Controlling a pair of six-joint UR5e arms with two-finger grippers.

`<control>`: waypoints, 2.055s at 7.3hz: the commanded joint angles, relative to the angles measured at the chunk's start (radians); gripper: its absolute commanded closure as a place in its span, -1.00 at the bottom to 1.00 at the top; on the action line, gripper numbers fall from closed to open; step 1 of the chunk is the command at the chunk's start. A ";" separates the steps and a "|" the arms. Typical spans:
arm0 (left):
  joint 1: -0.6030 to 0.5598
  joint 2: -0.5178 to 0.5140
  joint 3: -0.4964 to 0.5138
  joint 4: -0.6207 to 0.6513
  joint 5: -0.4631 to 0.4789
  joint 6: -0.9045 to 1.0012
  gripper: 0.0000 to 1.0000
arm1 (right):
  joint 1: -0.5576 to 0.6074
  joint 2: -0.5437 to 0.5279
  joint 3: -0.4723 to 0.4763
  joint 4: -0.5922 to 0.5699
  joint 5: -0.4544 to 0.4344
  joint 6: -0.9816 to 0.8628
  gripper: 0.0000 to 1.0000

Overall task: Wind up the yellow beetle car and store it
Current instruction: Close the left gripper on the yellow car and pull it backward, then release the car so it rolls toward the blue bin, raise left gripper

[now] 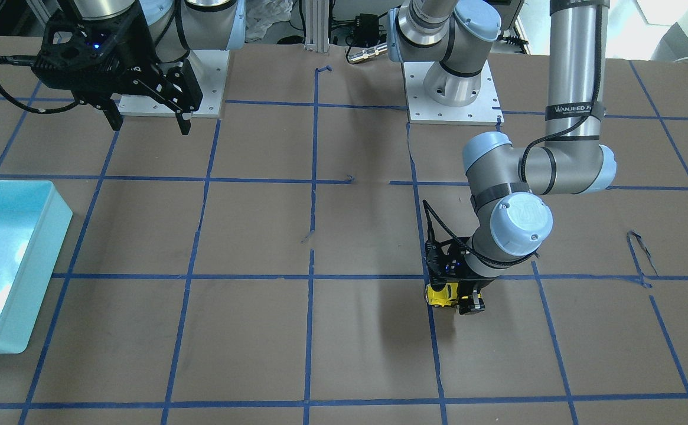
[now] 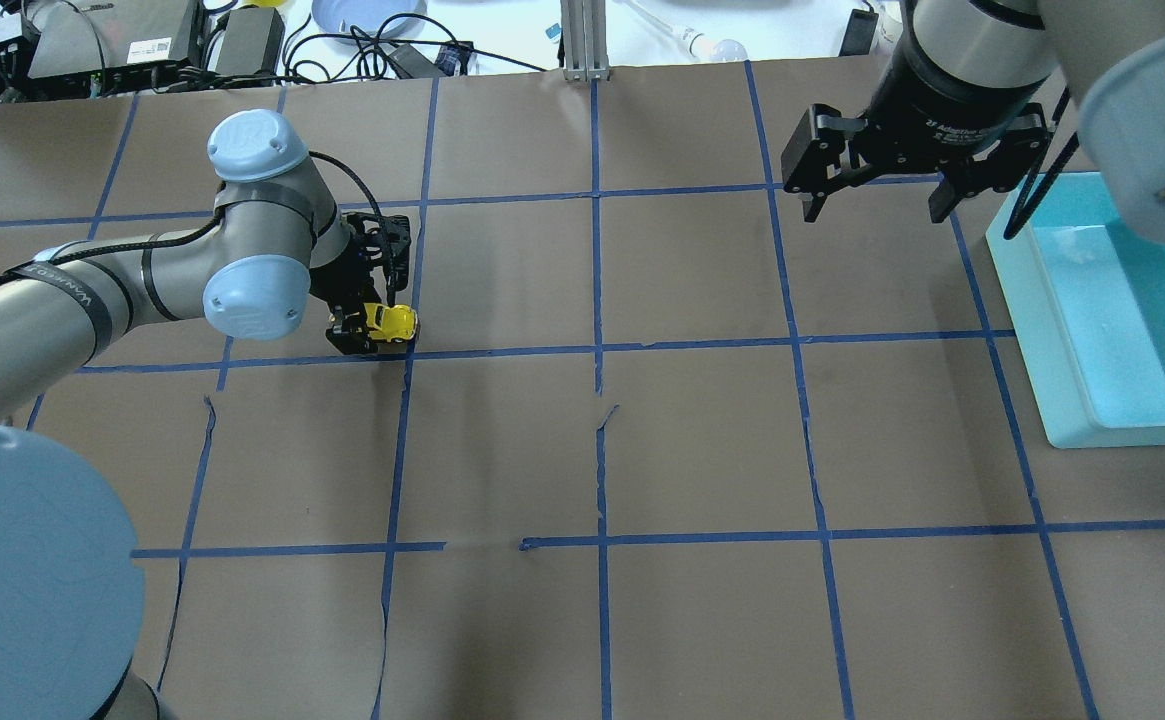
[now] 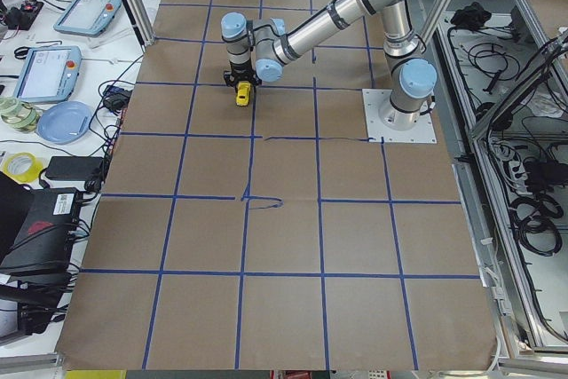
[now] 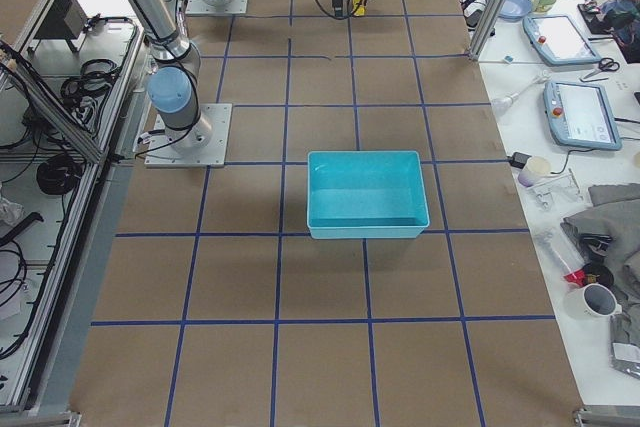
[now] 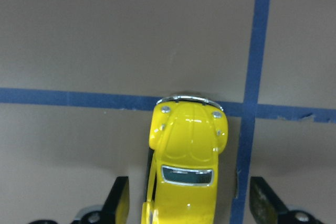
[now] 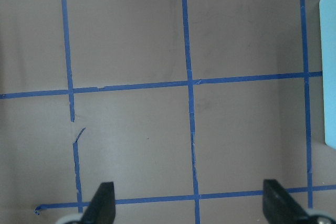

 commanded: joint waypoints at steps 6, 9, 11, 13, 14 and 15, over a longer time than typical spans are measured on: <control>0.051 -0.003 -0.006 0.016 0.004 0.142 0.63 | 0.000 0.000 0.000 0.000 0.000 -0.002 -1.00; 0.169 0.000 -0.024 0.024 0.001 0.270 0.62 | 0.000 0.000 0.000 0.000 -0.001 -0.002 -1.00; 0.226 0.000 -0.046 0.080 0.002 0.318 0.62 | 0.000 0.000 0.000 0.000 -0.001 -0.002 -1.00; 0.274 0.000 -0.044 0.083 0.001 0.371 0.46 | 0.000 0.000 0.000 0.000 -0.001 -0.002 -1.00; 0.286 -0.001 -0.043 0.083 0.001 0.369 -0.53 | 0.000 0.000 0.000 0.001 -0.001 -0.002 -1.00; 0.292 0.000 -0.044 0.074 0.002 0.355 -1.00 | 0.000 0.000 0.000 0.000 -0.001 -0.002 -1.00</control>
